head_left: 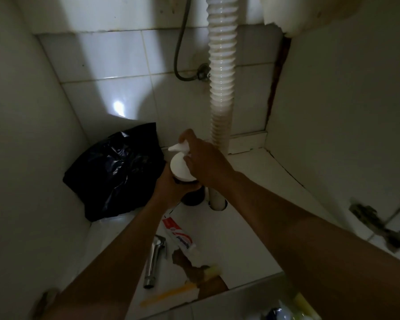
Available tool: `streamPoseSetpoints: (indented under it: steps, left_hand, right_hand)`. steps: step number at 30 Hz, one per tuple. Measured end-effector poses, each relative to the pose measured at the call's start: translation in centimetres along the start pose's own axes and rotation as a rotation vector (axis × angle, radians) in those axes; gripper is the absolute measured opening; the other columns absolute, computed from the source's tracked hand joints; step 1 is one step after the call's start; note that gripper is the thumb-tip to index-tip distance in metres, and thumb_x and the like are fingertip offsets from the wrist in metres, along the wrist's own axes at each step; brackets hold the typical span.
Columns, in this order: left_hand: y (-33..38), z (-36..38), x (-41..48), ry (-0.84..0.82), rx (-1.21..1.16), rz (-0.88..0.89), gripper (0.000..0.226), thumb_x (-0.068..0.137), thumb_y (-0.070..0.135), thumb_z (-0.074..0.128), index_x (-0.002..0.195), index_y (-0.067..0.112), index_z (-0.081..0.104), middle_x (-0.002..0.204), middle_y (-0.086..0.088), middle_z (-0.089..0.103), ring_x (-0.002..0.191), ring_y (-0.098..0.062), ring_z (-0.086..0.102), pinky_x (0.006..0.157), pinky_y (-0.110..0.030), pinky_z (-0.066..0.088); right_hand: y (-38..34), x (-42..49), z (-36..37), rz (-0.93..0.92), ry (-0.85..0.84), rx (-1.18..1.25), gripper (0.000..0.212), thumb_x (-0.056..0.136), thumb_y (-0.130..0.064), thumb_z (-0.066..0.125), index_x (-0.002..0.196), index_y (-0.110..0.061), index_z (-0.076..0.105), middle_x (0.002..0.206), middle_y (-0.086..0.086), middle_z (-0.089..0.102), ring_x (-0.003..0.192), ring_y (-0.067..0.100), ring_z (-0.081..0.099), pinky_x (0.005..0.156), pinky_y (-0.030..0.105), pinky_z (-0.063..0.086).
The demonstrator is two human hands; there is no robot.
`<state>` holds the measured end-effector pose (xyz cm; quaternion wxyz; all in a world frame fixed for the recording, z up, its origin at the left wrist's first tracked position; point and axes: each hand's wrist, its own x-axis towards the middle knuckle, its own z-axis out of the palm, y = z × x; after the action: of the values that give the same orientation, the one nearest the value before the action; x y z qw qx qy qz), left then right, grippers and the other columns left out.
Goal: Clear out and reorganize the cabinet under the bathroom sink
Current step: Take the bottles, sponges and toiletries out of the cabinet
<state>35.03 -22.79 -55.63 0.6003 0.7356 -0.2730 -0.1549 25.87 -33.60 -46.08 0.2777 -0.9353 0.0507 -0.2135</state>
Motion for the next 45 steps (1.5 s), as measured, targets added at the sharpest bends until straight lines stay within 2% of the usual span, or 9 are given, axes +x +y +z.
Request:
streamPoseSetpoints:
  steps: [5, 11, 14, 16, 21, 28, 35, 39, 45]
  left_hand:
    - [1.3, -0.3, -3.2, 0.01, 0.149, 0.089, 0.094, 0.055, 0.032, 0.095, 0.136, 0.032, 0.047, 0.124, 0.02, 0.059, 0.112, 0.005, 0.056, 0.1, -0.04, 0.051]
    - [4.8, -0.4, -7.8, 0.022, 0.22, 0.181, 0.089, 0.056, 0.039, 0.094, 0.134, 0.034, 0.051, 0.121, 0.02, 0.062, 0.11, 0.005, 0.059, 0.089, -0.024, 0.05]
    - [6.9, 0.9, -10.7, 0.009, 0.267, 0.215, 0.09, 0.046, 0.057, 0.09, 0.126, 0.045, 0.051, 0.111, 0.035, 0.06, 0.104, 0.017, 0.056, 0.081, -0.006, 0.044]
    - [7.9, 2.1, -12.2, -0.036, 0.265, 0.235, 0.088, 0.048, 0.048, 0.095, 0.125, 0.045, 0.051, 0.106, 0.04, 0.06, 0.102, 0.018, 0.056, 0.078, -0.007, 0.047]
    - [9.7, 8.2, -14.8, -0.289, 0.266, 0.257, 0.083, 0.056, 0.039, 0.095, 0.13, 0.038, 0.058, 0.116, 0.025, 0.066, 0.108, 0.004, 0.062, 0.082, -0.026, 0.058]
    - [9.9, 20.9, -18.9, -0.647, 0.255, 0.22, 0.071, 0.054, 0.041, 0.093, 0.119, 0.032, 0.065, 0.11, 0.016, 0.071, 0.103, 0.0, 0.066, 0.087, -0.029, 0.055]
    - [6.6, 30.9, -24.1, -0.937, 0.318, 0.143, 0.073, 0.057, 0.03, 0.095, 0.122, 0.03, 0.063, 0.11, 0.019, 0.068, 0.098, 0.012, 0.061, 0.078, -0.003, 0.046]
    - [4.2, 34.9, -26.8, -1.013, 0.357, 0.122, 0.07, 0.056, 0.029, 0.095, 0.114, 0.036, 0.057, 0.104, 0.029, 0.06, 0.095, 0.019, 0.057, 0.083, 0.0, 0.041]
    - [1.3, 38.7, -29.2, -1.004, 0.397, 0.061, 0.079, 0.055, 0.029, 0.095, 0.122, 0.027, 0.053, 0.097, 0.017, 0.067, 0.086, 0.012, 0.061, 0.078, -0.008, 0.045]
  right_hand:
    - [-0.2, -3.6, -1.5, -0.095, 0.092, 0.097, 0.027, 0.098, -0.009, 0.051, 0.124, -0.014, 0.047, 0.095, -0.003, 0.052, 0.076, 0.009, 0.05, 0.06, 0.018, 0.037]
    - [-1.9, -8.5, -4.3, -0.285, 0.252, 0.024, 0.025, 0.098, -0.018, 0.054, 0.124, -0.018, 0.053, 0.103, 0.001, 0.061, 0.089, 0.016, 0.059, 0.068, 0.039, 0.052]
    - [-2.2, -11.3, -6.5, -0.316, 0.268, 0.011, 0.03, 0.097, -0.017, 0.058, 0.126, -0.015, 0.053, 0.11, -0.002, 0.06, 0.094, 0.013, 0.059, 0.075, 0.036, 0.053]
    - [-2.0, -13.1, -7.9, -0.313, 0.265, 0.016, 0.035, 0.096, -0.019, 0.059, 0.13, -0.016, 0.052, 0.11, -0.002, 0.06, 0.094, 0.012, 0.058, 0.076, 0.035, 0.052]
    - [0.2, -18.9, -11.5, -0.165, 0.366, -0.042, 0.045, 0.089, -0.02, 0.059, 0.134, -0.02, 0.055, 0.117, -0.002, 0.063, 0.099, 0.014, 0.059, 0.08, 0.036, 0.054]
    - [6.3, -29.9, -16.5, 0.034, 0.373, -0.198, 0.04, 0.08, -0.01, 0.06, 0.12, -0.01, 0.067, 0.118, 0.003, 0.068, 0.105, 0.018, 0.063, 0.088, 0.026, 0.051]
    - [10.8, -41.8, -17.2, 0.31, 0.328, -0.222, 0.044, 0.08, -0.015, 0.057, 0.123, -0.017, 0.063, 0.119, -0.001, 0.065, 0.106, 0.017, 0.062, 0.085, 0.034, 0.054]
    - [12.2, -46.6, -16.6, 0.517, 0.249, -0.212, 0.046, 0.081, -0.023, 0.051, 0.127, -0.029, 0.055, 0.115, -0.004, 0.06, 0.102, 0.018, 0.058, 0.08, 0.039, 0.054]
    - [12.7, -50.9, -13.9, 0.669, 0.143, -0.315, 0.049, 0.08, -0.017, 0.053, 0.129, -0.025, 0.05, 0.109, 0.001, 0.058, 0.103, 0.024, 0.055, 0.071, 0.04, 0.055]
